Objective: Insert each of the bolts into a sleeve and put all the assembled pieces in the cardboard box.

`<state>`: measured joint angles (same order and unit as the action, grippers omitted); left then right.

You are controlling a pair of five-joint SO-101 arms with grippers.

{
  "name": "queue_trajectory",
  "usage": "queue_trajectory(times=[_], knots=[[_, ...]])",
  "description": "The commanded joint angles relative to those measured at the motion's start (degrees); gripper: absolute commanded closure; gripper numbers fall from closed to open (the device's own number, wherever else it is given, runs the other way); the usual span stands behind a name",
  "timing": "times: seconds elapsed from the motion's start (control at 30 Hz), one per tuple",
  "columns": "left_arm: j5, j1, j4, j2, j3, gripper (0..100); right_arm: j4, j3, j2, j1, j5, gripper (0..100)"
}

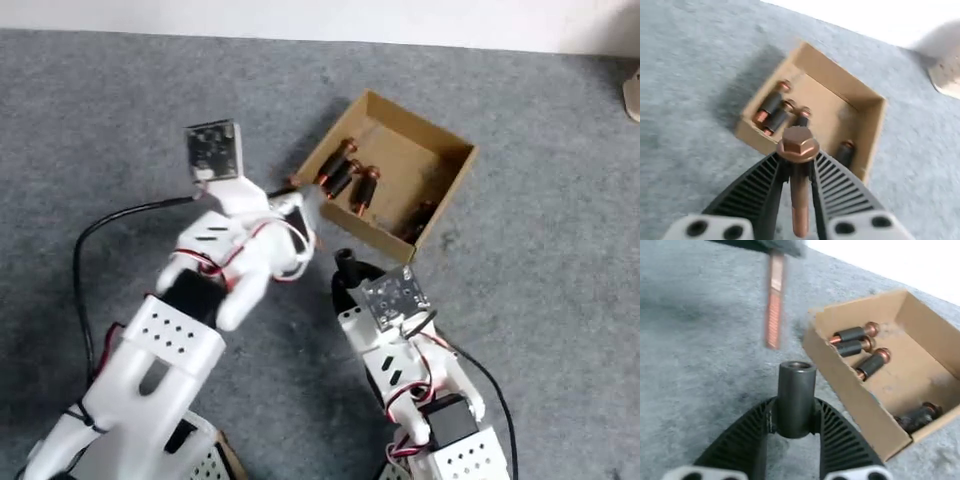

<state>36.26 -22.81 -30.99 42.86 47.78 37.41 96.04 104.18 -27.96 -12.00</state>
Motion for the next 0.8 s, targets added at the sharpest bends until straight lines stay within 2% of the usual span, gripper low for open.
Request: queue_trajectory(times=[0.0, 0.6, 0.77], knots=[[0.4, -2.3, 1.6, 2.2, -0.8, 99, 0.0, 7.8, 1.2, -1.1, 0.7, 99.2], [0.8, -2.2, 2.5, 2.4, -2.2, 99, 0.3, 7.8, 1.0, -2.9, 0.7, 99.2], [4.0, -2.2, 2.4, 2.5, -2.3, 99, 0.4, 7.8, 0.7, -2.9, 0.7, 99.2]])
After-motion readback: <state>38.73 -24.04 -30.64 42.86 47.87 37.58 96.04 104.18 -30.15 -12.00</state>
